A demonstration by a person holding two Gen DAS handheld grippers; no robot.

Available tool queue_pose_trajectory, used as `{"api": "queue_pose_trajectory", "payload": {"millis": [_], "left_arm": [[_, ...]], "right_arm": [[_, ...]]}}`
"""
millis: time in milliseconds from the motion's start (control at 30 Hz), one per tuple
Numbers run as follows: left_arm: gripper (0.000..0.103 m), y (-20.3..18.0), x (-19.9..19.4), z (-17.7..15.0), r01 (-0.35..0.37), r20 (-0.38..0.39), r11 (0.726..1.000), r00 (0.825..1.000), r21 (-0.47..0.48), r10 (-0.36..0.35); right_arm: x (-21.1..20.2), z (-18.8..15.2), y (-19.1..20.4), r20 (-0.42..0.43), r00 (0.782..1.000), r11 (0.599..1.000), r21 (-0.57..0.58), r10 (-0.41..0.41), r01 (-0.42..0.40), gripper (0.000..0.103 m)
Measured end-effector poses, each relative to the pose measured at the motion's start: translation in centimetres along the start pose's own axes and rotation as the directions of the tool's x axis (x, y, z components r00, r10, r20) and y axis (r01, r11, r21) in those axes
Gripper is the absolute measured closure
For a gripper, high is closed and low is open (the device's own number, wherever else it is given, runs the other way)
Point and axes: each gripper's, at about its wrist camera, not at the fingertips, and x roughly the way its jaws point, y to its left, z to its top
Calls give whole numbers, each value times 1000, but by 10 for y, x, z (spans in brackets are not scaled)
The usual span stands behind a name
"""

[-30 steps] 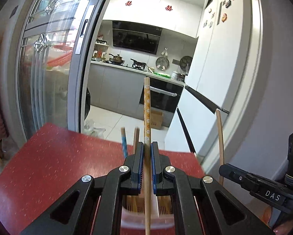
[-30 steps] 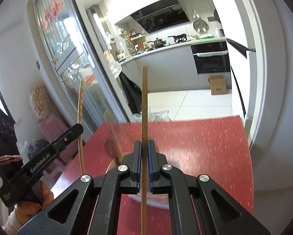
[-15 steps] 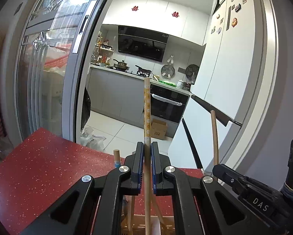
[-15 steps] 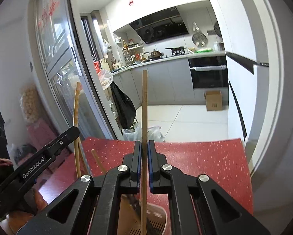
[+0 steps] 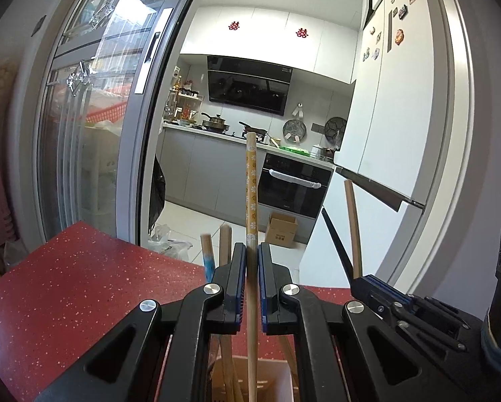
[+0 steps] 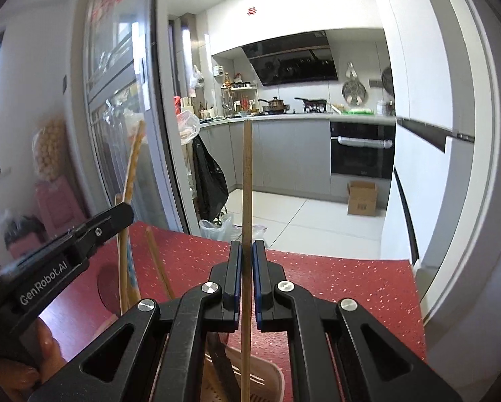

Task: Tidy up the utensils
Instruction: 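Carry both chopsticks to the pink holder and lower them in, then open both grippers to release the chopsticks into the holder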

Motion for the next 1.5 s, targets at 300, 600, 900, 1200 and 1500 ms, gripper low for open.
{"api": "queue_pose_trajectory", "payload": {"millis": [300,600,900,1200,1500], "left_arm": [[67,-4,-16,-23,-42,-22,996,999,75,43],[67,0,-25,-32,-69,-84,992,993,106,78],[67,5,-47,-36,-88,-143,990,984,110,104],[67,17,-81,-58,-67,-285,991,953,119,99],[67,42,-129,-102,-106,-446,988,883,110,144]], "right_arm": [[-19,-35,28,18,1000,990,-140,8,-5,97],[-25,-45,32,-40,999,990,-137,23,-29,96],[-27,-40,24,-116,992,996,-72,42,-51,90],[-53,-40,15,-168,983,997,35,72,-67,55],[-92,-72,15,-280,954,988,137,108,-72,38]]}}
